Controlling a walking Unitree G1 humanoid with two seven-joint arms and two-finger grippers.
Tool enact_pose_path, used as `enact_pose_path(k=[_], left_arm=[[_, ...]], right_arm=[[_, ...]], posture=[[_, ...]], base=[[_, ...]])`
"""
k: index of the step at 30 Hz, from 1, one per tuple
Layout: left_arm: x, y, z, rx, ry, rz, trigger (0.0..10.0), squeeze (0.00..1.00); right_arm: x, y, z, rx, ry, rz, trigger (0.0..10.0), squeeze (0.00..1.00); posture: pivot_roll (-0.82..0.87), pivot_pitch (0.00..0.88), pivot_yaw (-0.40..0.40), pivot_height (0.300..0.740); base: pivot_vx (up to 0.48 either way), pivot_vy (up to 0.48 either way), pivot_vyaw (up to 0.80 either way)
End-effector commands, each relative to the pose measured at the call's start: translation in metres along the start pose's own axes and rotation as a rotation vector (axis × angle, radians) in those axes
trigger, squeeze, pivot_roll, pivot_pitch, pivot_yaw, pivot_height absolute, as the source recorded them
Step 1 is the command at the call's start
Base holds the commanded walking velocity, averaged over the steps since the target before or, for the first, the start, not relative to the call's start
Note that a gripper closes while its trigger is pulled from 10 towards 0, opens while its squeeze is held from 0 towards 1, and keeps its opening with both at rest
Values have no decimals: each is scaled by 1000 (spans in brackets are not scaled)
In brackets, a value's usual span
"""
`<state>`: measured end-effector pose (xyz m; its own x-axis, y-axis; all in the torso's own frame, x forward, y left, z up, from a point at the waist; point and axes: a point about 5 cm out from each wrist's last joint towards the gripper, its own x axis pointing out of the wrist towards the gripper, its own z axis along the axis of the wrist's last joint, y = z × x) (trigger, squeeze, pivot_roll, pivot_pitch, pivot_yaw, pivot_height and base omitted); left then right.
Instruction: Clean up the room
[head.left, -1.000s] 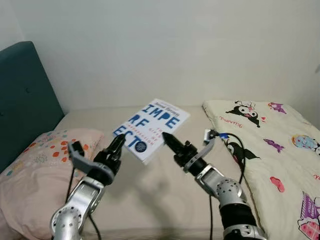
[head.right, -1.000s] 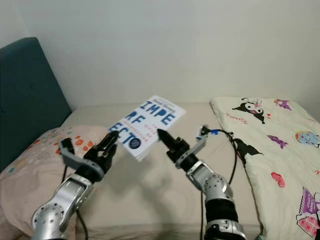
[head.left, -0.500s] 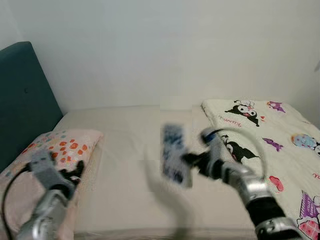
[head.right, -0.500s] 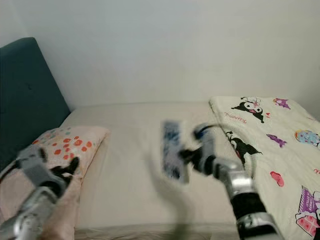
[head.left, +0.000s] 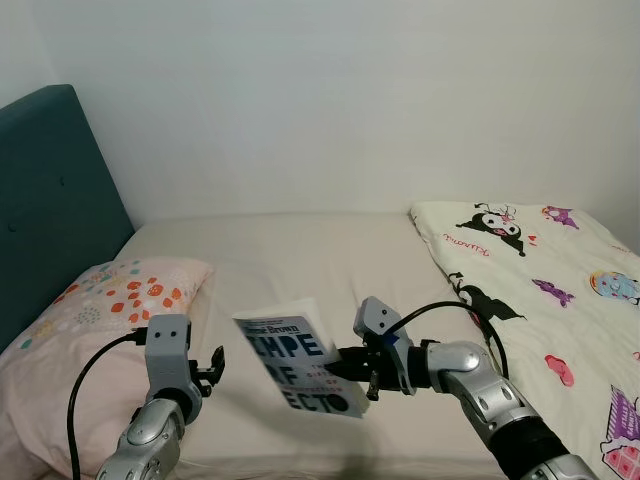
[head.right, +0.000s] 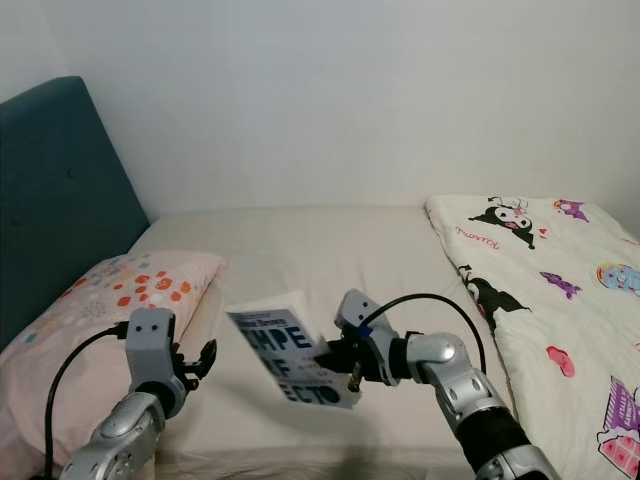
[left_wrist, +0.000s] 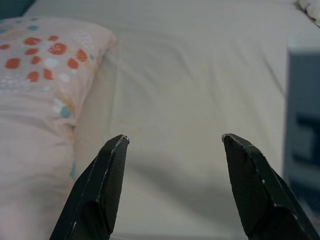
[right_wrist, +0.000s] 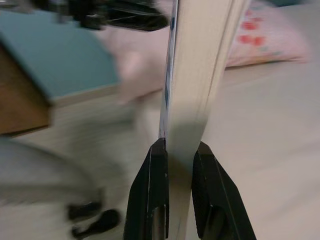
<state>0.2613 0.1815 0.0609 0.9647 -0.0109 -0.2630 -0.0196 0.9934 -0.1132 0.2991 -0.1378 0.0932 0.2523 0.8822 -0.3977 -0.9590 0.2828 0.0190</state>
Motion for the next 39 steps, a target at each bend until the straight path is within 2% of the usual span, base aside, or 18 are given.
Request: enact_pose_path(k=[1, 2, 5, 8, 14, 15, 17, 19, 22, 29, 30, 32, 33, 34, 36, 39], left_arm=[[-3, -1, -9, 5, 23, 0, 10000, 0], [-3, -1, -9, 5, 23, 0, 10000, 0], [-3, 0, -8, 37, 8, -4, 10000, 0], [-3, 2, -6, 46, 2, 1, 10000, 0], [-2, 8, -6, 105, -5, 17, 10000, 0], [-2, 9, -5, 116, -11, 16, 10000, 0], [-2, 9, -5, 116, -11, 16, 10000, 0], [-1, 17, -3, 138, -21, 20, 10000, 0], [0, 21, 0, 145, -26, 21, 10000, 0], [1, 22, 3, 159, -43, -1, 10000, 0], [1, 18, 4, 124, -49, -37, 10000, 0], [1, 18, 4, 124, -49, -37, 10000, 0], [1, 16, 3, 101, -38, -45, 10000, 0], [1, 16, 3, 101, -38, -45, 10000, 0], [2, 16, -4, 100, 0, -6, 10000, 0], [2, 16, -5, 104, 9, 14, 10000, 0]], right_arm=[[-6, 6, 4, 14, -4, 119, 10000, 0], [-6, 6, 4, 14, -4, 119, 10000, 0], [-17, 14, -7, 4, 95, 250, 10000, 0], [-20, 13, -9, -15, 121, 249, 10000, 0], [-25, 3, -19, -89, 181, 144, 10000, 0], [-30, -2, -22, -128, 219, 98, 10000, 0], [-30, -2, -22, -128, 219, 98, 10000, 0], [-43, -10, -25, -186, 270, 32, 10000, 0], [-47, -11, -28, -226, 284, 9, 10000, 0], [-46, -11, -25, -250, 246, -21, 10000, 0], [-38, -11, -20, -229, 161, -58, 10000, 0], [-38, -11, -20, -229, 161, -58, 10000, 0], [-32, -12, -18, -202, 110, -103, 10000, 0], [-32, -12, -18, -202, 110, -103, 10000, 0], [-22, -24, -18, -110, 42, -295, 10000, 0], [-18, -28, -18, -76, 16, -367, 10000, 0]], posture=[[1, 0, -2, 740], [1, 0, -2, 740], [4, 0, -5, 740], [4, 0, -5, 740], [3, 0, -1, 740], [7, 0, 1, 740], [7, 0, 1, 740], [3, 0, 5, 740], [2, 0, 5, 740], [0, 0, 6, 740], [1, 0, 6, 740], [1, 0, 6, 740], [1, 0, 6, 740], [1, 0, 6, 740], [0, 0, 2, 740], [0, 0, 2, 740]], base=[[0, 0, 0], [0, 0, 0], [0, 0, 0], [0, 0, 0], [0, 0, 0], [0, 0, 0], [0, 0, 0], [0, 0, 0], [0, 0, 0], [0, 0, 0], [0, 0, 0], [0, 0, 0], [0, 0, 0], [0, 0, 0], [0, 0, 0], [0, 0, 0]])
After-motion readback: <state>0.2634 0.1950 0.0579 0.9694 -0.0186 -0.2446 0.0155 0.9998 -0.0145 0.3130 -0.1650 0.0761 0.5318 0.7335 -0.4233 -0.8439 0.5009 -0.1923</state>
